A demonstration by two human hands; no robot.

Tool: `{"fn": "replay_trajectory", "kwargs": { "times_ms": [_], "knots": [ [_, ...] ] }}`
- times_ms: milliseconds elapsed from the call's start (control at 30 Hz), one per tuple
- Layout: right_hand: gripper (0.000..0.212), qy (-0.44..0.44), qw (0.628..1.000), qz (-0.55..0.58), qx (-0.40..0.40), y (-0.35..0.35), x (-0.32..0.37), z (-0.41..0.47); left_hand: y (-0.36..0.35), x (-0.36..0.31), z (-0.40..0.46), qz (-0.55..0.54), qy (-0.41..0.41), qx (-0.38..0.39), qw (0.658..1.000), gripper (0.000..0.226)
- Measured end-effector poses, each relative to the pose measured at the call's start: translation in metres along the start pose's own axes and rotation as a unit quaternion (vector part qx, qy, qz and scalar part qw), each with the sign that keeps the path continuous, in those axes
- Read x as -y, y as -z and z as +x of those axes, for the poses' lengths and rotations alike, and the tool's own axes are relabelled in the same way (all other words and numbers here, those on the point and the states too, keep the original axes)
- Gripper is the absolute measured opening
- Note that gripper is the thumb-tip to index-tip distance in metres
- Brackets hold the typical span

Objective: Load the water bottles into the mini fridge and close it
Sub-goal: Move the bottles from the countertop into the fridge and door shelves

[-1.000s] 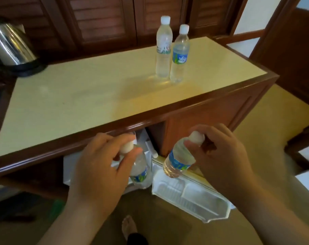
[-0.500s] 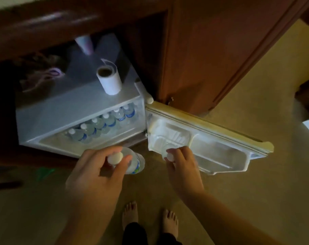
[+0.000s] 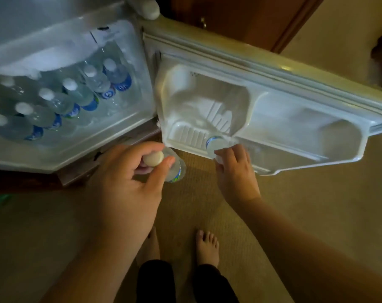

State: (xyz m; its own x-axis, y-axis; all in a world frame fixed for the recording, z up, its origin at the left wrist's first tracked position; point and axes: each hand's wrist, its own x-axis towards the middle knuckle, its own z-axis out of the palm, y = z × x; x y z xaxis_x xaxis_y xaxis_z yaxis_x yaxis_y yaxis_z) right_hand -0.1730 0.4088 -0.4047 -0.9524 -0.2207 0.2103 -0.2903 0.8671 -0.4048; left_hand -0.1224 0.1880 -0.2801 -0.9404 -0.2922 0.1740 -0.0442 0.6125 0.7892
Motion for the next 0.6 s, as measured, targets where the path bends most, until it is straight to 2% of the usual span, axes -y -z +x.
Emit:
{"fn": "replay_trajectory", "kwargs": {
  "times_ms": [133, 333, 600],
  "knots": [
    [0.025, -0.072, 0.997, -0.008, -0.037, 0.007, -0.038, -0.011, -0.035, 0.005, 0.008, -0.036, 0.013, 0.023, 0.999, 0.024],
    [0.035, -0.259, 0.963, 0.007, -0.07, 0.025, -0.069, -0.01, -0.076, 0.01, 0.036, -0.027, -0.013, 0.049, 0.998, 0.022],
    [0.014, -0.392, 0.9, 0.084, -0.171, 0.022, -0.07, 0.004, -0.12, 0.008, 0.071, 0.012, 0.004, 0.081, 0.997, 0.023]
  ]
}}
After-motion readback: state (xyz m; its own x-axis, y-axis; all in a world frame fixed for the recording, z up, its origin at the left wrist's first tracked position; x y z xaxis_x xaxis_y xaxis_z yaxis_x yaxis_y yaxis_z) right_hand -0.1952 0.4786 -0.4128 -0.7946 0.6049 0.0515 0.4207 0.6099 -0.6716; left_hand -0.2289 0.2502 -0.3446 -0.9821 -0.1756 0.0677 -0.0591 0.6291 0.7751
